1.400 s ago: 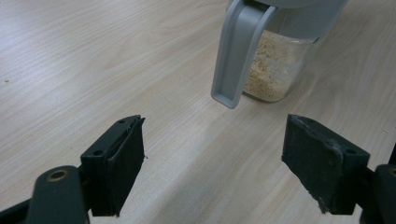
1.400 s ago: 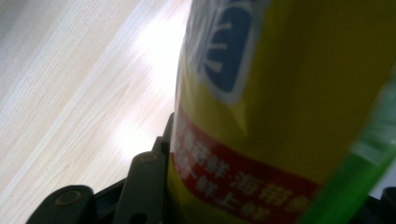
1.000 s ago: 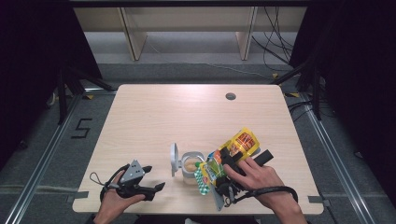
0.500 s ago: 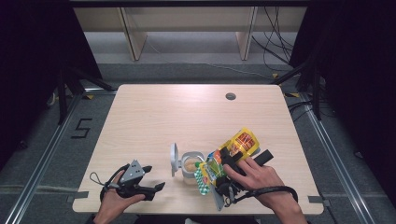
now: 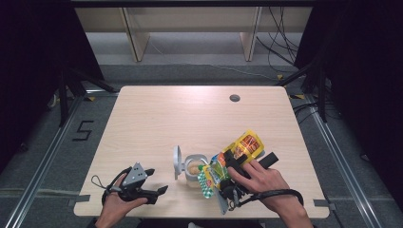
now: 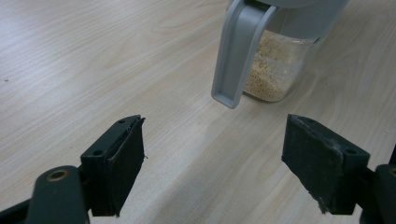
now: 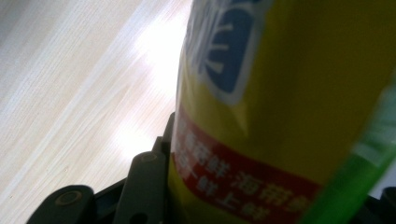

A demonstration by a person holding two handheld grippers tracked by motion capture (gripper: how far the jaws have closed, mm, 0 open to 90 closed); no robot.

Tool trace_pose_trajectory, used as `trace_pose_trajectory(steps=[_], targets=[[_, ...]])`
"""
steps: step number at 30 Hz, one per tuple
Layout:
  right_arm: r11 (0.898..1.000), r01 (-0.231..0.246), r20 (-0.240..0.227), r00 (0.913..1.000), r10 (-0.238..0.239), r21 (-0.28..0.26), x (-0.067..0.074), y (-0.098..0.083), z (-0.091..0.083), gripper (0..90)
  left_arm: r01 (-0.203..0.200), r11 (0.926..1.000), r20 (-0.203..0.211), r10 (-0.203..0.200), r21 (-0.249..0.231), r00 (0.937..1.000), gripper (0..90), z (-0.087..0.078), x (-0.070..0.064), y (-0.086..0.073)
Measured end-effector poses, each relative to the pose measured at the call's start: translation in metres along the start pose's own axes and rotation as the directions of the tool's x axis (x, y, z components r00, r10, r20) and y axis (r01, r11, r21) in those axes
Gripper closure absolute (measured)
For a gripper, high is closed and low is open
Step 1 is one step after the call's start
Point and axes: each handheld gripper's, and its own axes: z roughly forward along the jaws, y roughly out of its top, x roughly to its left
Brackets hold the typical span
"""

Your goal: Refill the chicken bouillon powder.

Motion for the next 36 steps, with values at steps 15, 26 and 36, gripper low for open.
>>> trace_pose_trajectory(steps=[15, 26, 36], targets=[[0.996, -0.085, -0.025, 0.9961, 0.085, -0.013, 0.0021, -0.0044, 0.0017, 63.5, 0.018, 0.9998, -0.003, -0.018, 0.001, 0.9998, 20.2, 0.0001, -0.0009, -0.0004], [0.996, -0.086, -0.029, 0.9959, 0.085, -0.015, 0.0025, -0.0053, 0.0016, 63.6, 0.009, 0.9999, -0.006, -0.009, 0.008, 0.9999, 20.2, -0.0005, -0.0003, -0.0004], [0.999, -0.052, -0.022, 0.9984, 0.052, -0.012, 0.0013, -0.0026, 0.0013, 63.5, 0.005, 0.9999, -0.009, -0.004, 0.013, 0.9999, 20.2, -0.0007, 0.0001, -0.0003]])
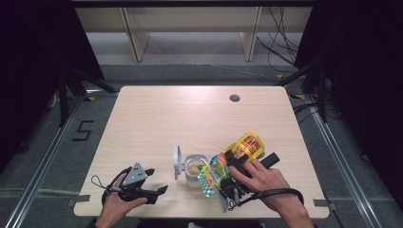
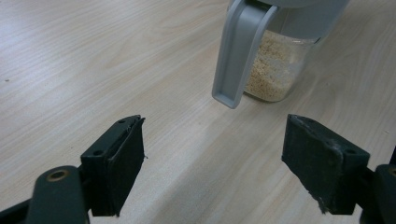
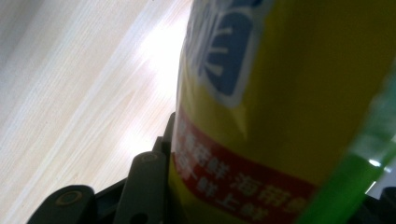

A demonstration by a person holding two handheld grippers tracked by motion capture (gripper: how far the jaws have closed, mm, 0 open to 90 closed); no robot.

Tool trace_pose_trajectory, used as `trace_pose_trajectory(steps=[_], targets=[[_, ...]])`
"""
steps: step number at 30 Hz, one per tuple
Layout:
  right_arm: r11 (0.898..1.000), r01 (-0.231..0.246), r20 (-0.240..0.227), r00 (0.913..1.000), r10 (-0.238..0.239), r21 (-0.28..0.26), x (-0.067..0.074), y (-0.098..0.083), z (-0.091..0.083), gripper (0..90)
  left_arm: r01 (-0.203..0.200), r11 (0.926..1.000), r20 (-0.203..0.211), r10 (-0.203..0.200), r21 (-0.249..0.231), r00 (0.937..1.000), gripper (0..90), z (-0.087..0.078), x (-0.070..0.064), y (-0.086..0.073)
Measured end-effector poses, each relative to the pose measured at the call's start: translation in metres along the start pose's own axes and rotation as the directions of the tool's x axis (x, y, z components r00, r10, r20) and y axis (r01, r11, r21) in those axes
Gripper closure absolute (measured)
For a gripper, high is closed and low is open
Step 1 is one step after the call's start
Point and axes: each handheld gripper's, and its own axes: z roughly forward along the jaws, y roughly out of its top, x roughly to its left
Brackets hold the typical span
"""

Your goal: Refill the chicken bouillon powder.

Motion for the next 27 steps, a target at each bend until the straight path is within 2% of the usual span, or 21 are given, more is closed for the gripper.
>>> trace_pose_trajectory(steps=[1, 2, 3, 4, 6, 7, 9, 10, 12, 14, 15, 16, 17, 18, 19, 20, 21, 23, 24, 25, 27], targets=[[1.000, -0.011, 0.001, 0.9999, 0.011, -0.007, 0.001, 0.000, 0.000, 63.6, 0.016, 0.9998, 0.006, -0.016, -0.015, 0.9999, 20.2, 0.001, -0.001, 0.000], [1.000, -0.006, 0.006, 1.0000, 0.006, -0.011, 0.000, -0.001, 0.000, 63.5, -0.001, 1.0000, -0.001, 0.001, 0.000, 1.0000, 20.2, 0.000, 0.000, 0.000], [1.000, 0.015, 0.008, 0.9999, -0.015, -0.006, -0.001, -0.001, 0.001, 63.5, 0.000, 1.0000, -0.001, 0.000, 0.000, 1.0000, 20.2, 0.000, 0.000, 0.000], [1.000, -0.018, 0.003, 0.9998, 0.018, 0.007, 0.002, -0.001, 0.000, 63.6, 0.003, 1.0000, 0.002, -0.003, -0.003, 1.0000, 20.2, 0.000, 0.000, 0.000], [1.000, -0.003, 0.001, 1.0000, 0.003, -0.005, 0.000, -0.002, 0.000, 63.6, -0.001, 1.0000, 0.000, 0.001, 0.000, 1.0000, 20.2, 0.000, 0.000, 0.000], [1.000, -0.026, -0.001, 0.9997, 0.026, -0.005, 0.002, -0.002, 0.000, 63.6, 0.012, 0.9999, 0.005, -0.012, -0.011, 0.9999, 20.2, 0.001, -0.001, 0.000], [1.000, -0.021, -0.002, 0.9998, 0.021, 0.001, 0.002, -0.002, 0.000, 63.6, -0.001, 1.0000, 0.000, 0.001, 0.000, 1.0000, 20.2, 0.000, 0.000, 0.000], [1.000, 0.001, -0.001, 1.0000, -0.001, -0.009, 0.000, -0.002, 0.001, 63.6, 0.005, 0.9999, 0.003, -0.005, -0.009, 1.0000, 20.2, 0.000, 0.000, 0.000], [1.000, -0.017, -0.003, 0.9999, 0.017, -0.022, 0.001, -0.003, 0.001, 63.6, 0.015, 0.9997, 0.007, -0.015, -0.017, 0.9999, 20.2, 0.001, -0.001, 0.000], [0.999, -0.033, -0.007, 0.9994, 0.033, -0.020, 0.001, -0.004, 0.001, 63.6, -0.002, 1.0000, 0.000, 0.002, 0.001, 1.0000, 20.2, 0.000, 0.000, 0.000], [0.999, -0.006, -0.007, 1.0000, 0.006, -0.031, -0.001, -0.004, 0.002, 63.6, 0.024, 0.9995, 0.010, -0.024, -0.022, 0.9997, 20.2, 0.001, -0.002, 0.000], [0.997, -0.071, -0.010, 0.9975, 0.070, -0.019, 0.004, -0.005, 0.001, 63.6, 0.000, 1.0000, 0.000, 0.000, -0.002, 1.0000, 20.2, 0.000, 0.000, 0.000], [0.999, 0.001, -0.004, 1.0000, -0.001, -0.042, -0.002, -0.005, 0.003, 63.6, 0.014, 0.9998, 0.006, -0.014, -0.013, 0.9999, 20.2, 0.000, -0.001, 0.000], [0.995, -0.092, -0.011, 0.9957, 0.092, -0.038, 0.005, -0.006, 0.003, 63.6, 0.024, 0.9995, 0.009, -0.023, -0.023, 0.9997, 20.2, 0.001, -0.002, 0.000], [0.993, -0.107, -0.015, 0.9942, 0.106, -0.047, 0.005, -0.007, 0.004, 63.6, -0.002, 1.0000, -0.001, 0.002, 0.000, 1.0000, 20.2, 0.000, 0.000, 0.000], [0.992, -0.103, -0.021, 0.9946, 0.102, -0.068, 0.004, -0.009, 0.005, 63.6, 0.000, 1.0000, -0.001, 0.000, -0.001, 1.0000, 20.2, 0.000, 0.000, 0.000], [0.989, -0.131, -0.020, 0.9913, 0.130, -0.073, 0.006, -0.010, 0.005, 63.6, 0.010, 0.9999, 0.004, -0.010, -0.011, 0.9999, 20.2, 0.001, 0.000, 0.000], [0.988, -0.134, -0.032, 0.9908, 0.132, -0.078, 0.006, -0.012, 0.007, 63.7, 0.010, 0.9999, 0.004, -0.010, -0.008, 0.9999, 20.2, 0.001, -0.001, 0.000], [0.991, -0.105, -0.023, 0.9944, 0.103, -0.089, 0.004, -0.012, 0.007, 63.8, -0.002, 1.0000, -0.001, 0.002, 0.000, 1.0000, 20.2, 0.000, 0.000, 0.000], [0.987, -0.130, -0.032, 0.9913, 0.128, -0.092, 0.006, -0.013, 0.009, 63.8, -0.001, 1.0000, -0.001, 0.001, -0.001, 1.0000, 20.2, 0.000, 0.000, 0.000], [0.987, -0.137, -0.032, 0.9904, 0.134, -0.088, 0.008, -0.014, 0.011, 63.9, 0.011, 0.9999, 0.006, -0.011, -0.012, 0.9999, 20.2, 0.000, -0.001, 0.000]])
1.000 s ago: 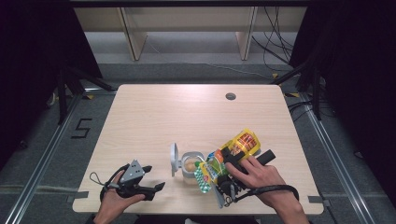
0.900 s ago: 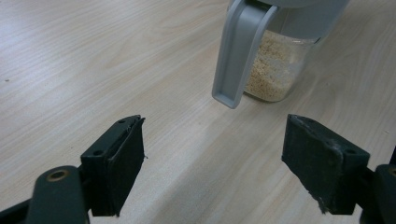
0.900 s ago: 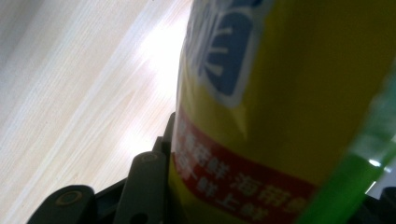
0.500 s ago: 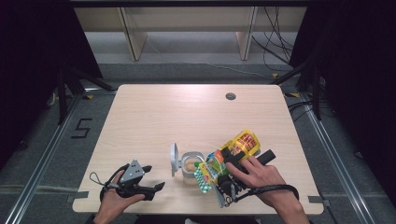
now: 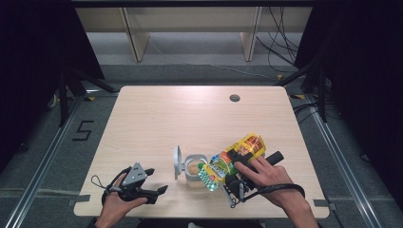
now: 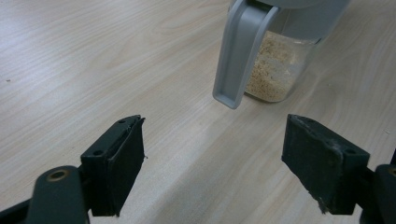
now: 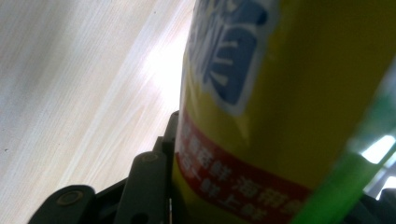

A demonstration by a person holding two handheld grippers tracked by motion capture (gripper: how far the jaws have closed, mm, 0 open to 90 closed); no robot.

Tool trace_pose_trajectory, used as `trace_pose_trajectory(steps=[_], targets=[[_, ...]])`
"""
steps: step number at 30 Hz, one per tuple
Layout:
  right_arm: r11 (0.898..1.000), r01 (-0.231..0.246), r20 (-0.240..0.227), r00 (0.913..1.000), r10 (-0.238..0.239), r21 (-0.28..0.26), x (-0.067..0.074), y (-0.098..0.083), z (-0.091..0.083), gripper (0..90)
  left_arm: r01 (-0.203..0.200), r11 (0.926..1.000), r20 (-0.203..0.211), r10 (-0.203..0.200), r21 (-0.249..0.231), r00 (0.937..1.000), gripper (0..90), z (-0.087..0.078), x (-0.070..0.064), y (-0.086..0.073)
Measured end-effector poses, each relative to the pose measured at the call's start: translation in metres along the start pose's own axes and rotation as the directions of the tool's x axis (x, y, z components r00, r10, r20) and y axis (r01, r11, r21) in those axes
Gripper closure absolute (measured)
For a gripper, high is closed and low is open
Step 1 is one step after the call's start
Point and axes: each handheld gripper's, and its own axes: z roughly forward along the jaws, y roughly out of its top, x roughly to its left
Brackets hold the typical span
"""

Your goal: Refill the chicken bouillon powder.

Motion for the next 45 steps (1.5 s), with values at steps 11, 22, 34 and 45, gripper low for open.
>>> trace_pose_trajectory(steps=[11, 22, 34, 45], targets=[[0.996, -0.048, -0.033, 0.9984, 0.045, -0.071, 0.002, -0.011, 0.007, 65.5, -0.011, 0.9999, -0.007, 0.011, 0.012, 0.9999, 20.2, -0.001, 0.001, 0.000], [0.986, -0.070, -0.038, 0.9972, 0.065, -0.151, 0.002, -0.023, 0.008, 66.6, 0.013, 0.9999, 0.002, -0.013, -0.010, 0.9999, 20.2, 0.000, -0.001, 0.000], [0.938, -0.281, -0.092, 0.9591, 0.268, -0.203, 0.016, -0.044, 0.013, 67.7, 0.002, 1.0000, 0.002, -0.002, -0.006, 1.0000, 20.2, 0.000, 0.000, -0.001], [0.898, -0.361, -0.105, 0.9325, 0.346, -0.250, 0.019, -0.055, 0.016, 69.3, 0.009, 0.9999, -0.001, -0.009, -0.011, 1.0000, 20.2, 0.000, -0.001, 0.000]])
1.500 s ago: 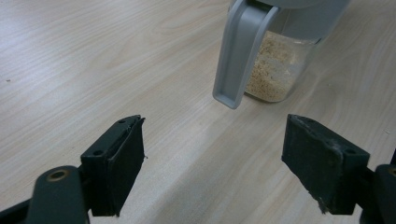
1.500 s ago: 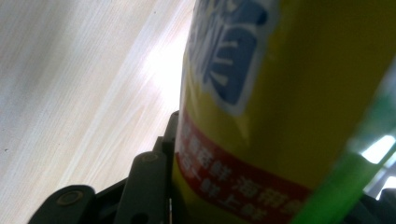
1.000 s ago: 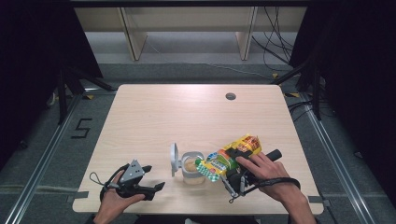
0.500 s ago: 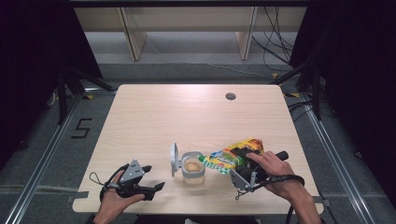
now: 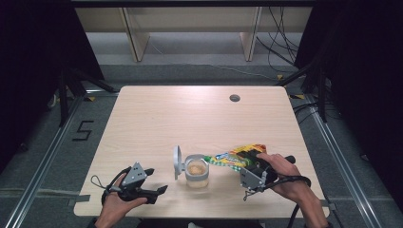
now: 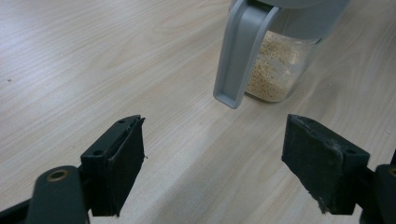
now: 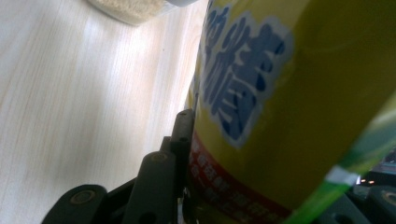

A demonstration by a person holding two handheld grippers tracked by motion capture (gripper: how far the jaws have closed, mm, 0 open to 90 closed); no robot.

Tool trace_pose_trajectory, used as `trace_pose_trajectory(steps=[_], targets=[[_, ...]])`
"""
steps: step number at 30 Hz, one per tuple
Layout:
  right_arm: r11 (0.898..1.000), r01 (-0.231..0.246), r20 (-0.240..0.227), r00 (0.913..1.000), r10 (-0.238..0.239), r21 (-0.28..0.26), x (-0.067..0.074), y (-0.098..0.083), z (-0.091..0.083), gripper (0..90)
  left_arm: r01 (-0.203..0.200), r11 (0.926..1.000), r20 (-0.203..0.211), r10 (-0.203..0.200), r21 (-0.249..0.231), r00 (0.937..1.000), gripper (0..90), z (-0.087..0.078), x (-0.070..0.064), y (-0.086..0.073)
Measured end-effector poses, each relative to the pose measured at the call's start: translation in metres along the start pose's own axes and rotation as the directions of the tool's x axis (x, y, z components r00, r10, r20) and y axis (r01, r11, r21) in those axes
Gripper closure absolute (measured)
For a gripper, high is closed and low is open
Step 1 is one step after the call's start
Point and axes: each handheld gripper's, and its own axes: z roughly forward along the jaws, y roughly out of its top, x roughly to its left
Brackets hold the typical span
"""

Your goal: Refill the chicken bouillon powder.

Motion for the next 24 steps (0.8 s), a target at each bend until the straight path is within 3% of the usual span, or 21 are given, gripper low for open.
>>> trace_pose_trajectory(steps=[1, 2, 4, 5, 6, 8, 10, 11, 12, 13, 14, 15, 17, 19, 20, 21, 22, 23, 24], targets=[[1.000, -0.016, -0.002, 0.9999, 0.016, -0.007, -0.001, -0.002, 0.000, 69.3, 0.005, 1.0000, 0.003, -0.005, 0.000, 1.0000, 20.2, 0.000, 0.000, 0.000], [0.997, -0.083, 0.001, 0.9966, 0.083, -0.008, 0.001, -0.005, -0.001, 69.4, -0.008, 0.9999, 0.002, 0.008, 0.007, 1.0000, 20.2, 0.000, 0.000, 0.000], [0.989, -0.145, 0.003, 0.9893, 0.146, -0.016, 0.002, -0.011, 0.000, 69.7, -0.035, 0.9993, -0.001, 0.035, 0.015, 0.9994, 20.2, -0.001, 0.002, 0.000], [0.988, -0.155, 0.007, 0.9879, 0.155, -0.017, 0.002, -0.014, 0.001, 69.9, -0.033, 0.9994, -0.001, 0.033, 0.015, 0.9995, 20.2, -0.001, 0.002, 0.000], [0.995, -0.096, 0.010, 0.9953, 0.096, -0.027, -0.001, -0.015, 0.002, 70.0, -0.030, 0.9995, 0.001, 0.030, 0.012, 0.9995, 20.2, 0.000, 0.002, 0.000], [0.995, -0.093, 0.004, 0.9956, 0.093, -0.020, 0.000, -0.017, 0.005, 70.1, -0.031, 0.9994, 0.007, 0.031, 0.019, 0.9995, 20.2, 0.000, 0.002, 0.001], [0.984, -0.180, 0.001, 0.9837, 0.180, -0.011, 0.004, -0.020, 0.006, 70.1, -0.031, 0.9993, 0.002, 0.031, 0.018, 0.9995, 20.2, 0.000, 0.002, 0.000], [0.991, -0.128, 0.007, 0.9917, 0.129, -0.042, 0.000, -0.023, 0.008, 70.2, -0.033, 0.9993, 0.003, 0.033, 0.018, 0.9995, 20.2, 0.000, 0.002, 0.000], [0.980, -0.194, 0.006, 0.9810, 0.194, -0.036, 0.004, -0.025, 0.009, 70.2, -0.033, 0.9993, 0.002, 0.033, 0.017, 0.9995, 20.2, 0.000, 0.002, 0.000], [0.975, -0.221, 0.006, 0.9752, 0.221, -0.036, 0.004, -0.027, 0.009, 70.2, -0.031, 0.9994, 0.003, 0.031, 0.014, 0.9995, 20.2, 0.000, 0.002, 0.001], [0.982, -0.176, 0.013, 0.9840, 0.178, -0.063, 0.001, -0.029, 0.012, 70.3, -0.031, 0.9994, 0.003, 0.031, 0.014, 0.9995, 20.2, 0.000, 0.002, 0.000], [0.967, -0.249, 0.008, 0.9683, 0.250, -0.055, 0.004, -0.030, 0.013, 70.3, -0.031, 0.9994, 0.003, 0.031, 0.014, 0.9995, 20.2, 0.000, 0.002, 0.000], [0.956, -0.286, 0.007, 0.9580, 0.287, -0.071, 0.004, -0.034, 0.014, 70.4, -0.035, 0.9993, -0.002, 0.035, 0.015, 0.9994, 20.2, -0.001, 0.002, 0.001], [0.955, -0.276, 0.017, 0.9600, 0.279, -0.104, 0.001, -0.038, 0.016, 70.6, -0.031, 0.9995, 0.002, 0.031, 0.011, 0.9995, 20.2, -0.001, 0.002, 0.001], [0.943, -0.312, 0.017, 0.9485, 0.316, -0.113, 0.001, -0.040, 0.016, 70.7, -0.031, 0.9995, 0.002, 0.031, 0.010, 0.9995, 20.3, -0.001, 0.002, 0.001], [0.914, -0.387, 0.005, 0.9207, 0.390, -0.118, 0.005, -0.041, 0.015, 70.9, -0.031, 0.9994, 0.002, 0.031, 0.011, 0.9995, 20.2, 0.000, 0.002, 0.001], [0.923, -0.362, 0.003, 0.9309, 0.365, -0.132, 0.002, -0.042, 0.016, 71.0, -0.032, 0.9994, 0.001, 0.032, 0.012, 0.9995, 20.2, 0.000, 0.002, 0.001], [0.900, -0.412, -0.009, 0.9098, 0.415, -0.141, 0.004, -0.043, 0.017, 71.0, -0.032, 0.9994, 0.004, 0.032, 0.013, 0.9995, 20.2, 0.000, 0.002, 0.001], [0.895, -0.421, -0.004, 0.9051, 0.425, -0.149, 0.005, -0.043, 0.017, 71.1, -0.033, 0.9994, 0.003, 0.033, 0.014, 0.9995, 20.2, 0.000, 0.002, 0.001]])
